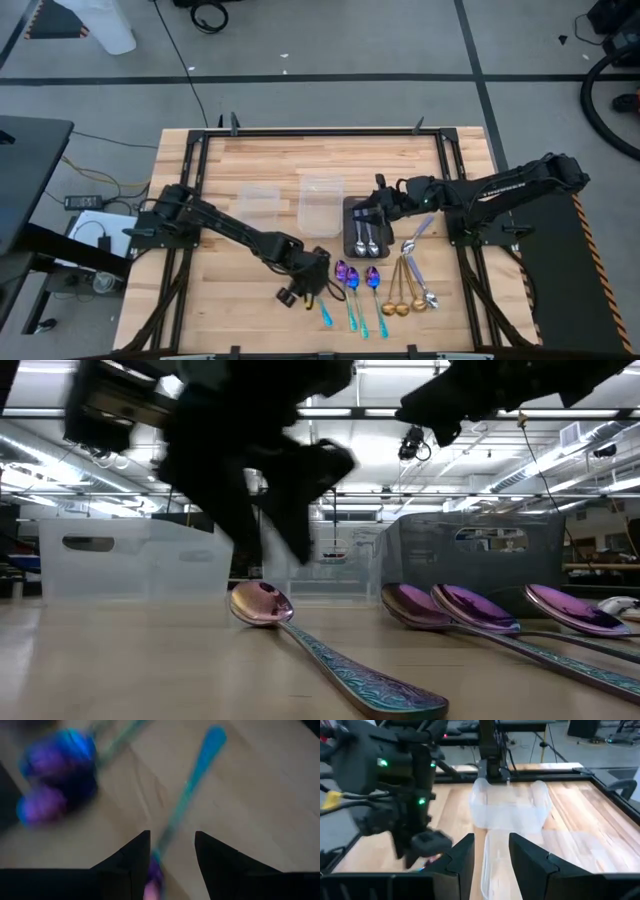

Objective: Sort silverware by color (type)
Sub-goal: Put the blue spoon into the left transparent bin

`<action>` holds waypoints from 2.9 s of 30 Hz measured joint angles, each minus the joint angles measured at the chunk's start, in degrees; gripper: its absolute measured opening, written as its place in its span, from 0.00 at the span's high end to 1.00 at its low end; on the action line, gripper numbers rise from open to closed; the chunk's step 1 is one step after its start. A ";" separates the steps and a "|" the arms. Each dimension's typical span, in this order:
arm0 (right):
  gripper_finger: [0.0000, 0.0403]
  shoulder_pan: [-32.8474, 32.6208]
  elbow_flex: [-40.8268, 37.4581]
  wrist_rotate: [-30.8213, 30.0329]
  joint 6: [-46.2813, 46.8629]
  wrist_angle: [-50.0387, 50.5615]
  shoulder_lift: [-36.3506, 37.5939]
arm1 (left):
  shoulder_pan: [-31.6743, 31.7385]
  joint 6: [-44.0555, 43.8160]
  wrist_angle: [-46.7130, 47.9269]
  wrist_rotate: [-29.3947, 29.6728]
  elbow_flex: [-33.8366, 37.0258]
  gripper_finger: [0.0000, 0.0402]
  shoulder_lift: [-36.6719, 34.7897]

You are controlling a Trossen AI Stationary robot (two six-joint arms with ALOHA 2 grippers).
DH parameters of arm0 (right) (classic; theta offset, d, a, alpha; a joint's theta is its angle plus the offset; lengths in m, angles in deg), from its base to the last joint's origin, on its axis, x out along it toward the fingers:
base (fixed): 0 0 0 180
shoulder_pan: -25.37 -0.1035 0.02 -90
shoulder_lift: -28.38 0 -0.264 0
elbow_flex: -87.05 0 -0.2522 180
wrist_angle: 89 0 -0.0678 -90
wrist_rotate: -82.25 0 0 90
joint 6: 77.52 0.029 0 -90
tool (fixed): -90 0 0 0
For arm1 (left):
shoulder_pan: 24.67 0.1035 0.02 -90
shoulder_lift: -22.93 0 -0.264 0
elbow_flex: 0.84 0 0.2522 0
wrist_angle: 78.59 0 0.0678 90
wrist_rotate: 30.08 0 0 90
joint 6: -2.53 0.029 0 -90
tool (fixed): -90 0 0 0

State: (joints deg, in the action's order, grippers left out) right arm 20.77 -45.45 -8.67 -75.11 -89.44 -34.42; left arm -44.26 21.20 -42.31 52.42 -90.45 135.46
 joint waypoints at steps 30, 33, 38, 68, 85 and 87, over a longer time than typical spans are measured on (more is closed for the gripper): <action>0.67 -1.23 0.13 -2.59 0.35 -1.24 -0.73 | 0.19 5.99 0.45 0.32 0.36 0.65 4.13; 0.67 -1.23 0.13 -2.58 0.25 -1.22 -0.73 | 0.19 5.92 0.13 0.12 0.23 0.65 4.73; 0.67 -1.23 0.13 -2.57 0.11 -1.24 -0.73 | 0.19 5.66 0.09 -0.04 0.14 0.65 5.27; 0.67 -1.23 0.13 -2.54 -1.71 -1.09 -0.73 | -2.21 3.22 1.78 6.10 0.27 0.71 5.54; 0.67 -1.23 0.13 -2.59 4.42 -0.77 -0.73 | -2.06 -0.60 7.68 6.64 0.47 0.96 3.35; 0.67 -1.23 0.13 -2.59 4.88 -0.26 -0.73 | -2.06 -1.88 10.14 6.93 0.66 0.96 2.05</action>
State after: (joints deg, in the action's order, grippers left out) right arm 19.54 -45.32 -11.26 -70.23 -89.70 -35.15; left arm -46.32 19.32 -32.17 59.35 -89.79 137.51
